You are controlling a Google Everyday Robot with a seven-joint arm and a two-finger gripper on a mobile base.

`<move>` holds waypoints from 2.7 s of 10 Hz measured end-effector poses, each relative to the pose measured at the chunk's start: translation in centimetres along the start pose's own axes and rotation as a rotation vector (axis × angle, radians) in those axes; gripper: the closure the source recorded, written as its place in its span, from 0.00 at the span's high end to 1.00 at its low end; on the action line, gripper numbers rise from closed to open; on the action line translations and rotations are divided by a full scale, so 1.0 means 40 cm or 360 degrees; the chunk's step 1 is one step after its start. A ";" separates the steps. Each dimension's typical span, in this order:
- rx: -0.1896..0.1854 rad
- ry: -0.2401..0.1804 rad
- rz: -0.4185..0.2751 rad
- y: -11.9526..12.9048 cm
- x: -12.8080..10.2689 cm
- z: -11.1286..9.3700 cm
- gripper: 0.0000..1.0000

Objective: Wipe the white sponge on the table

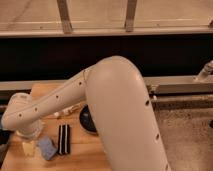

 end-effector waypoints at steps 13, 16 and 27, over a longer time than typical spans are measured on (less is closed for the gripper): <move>-0.0267 0.0091 0.0204 -0.007 0.074 0.212 0.80; -0.0269 0.0103 0.0221 -0.008 0.082 0.210 0.57; -0.0209 0.0047 0.0171 -0.009 0.069 0.152 0.00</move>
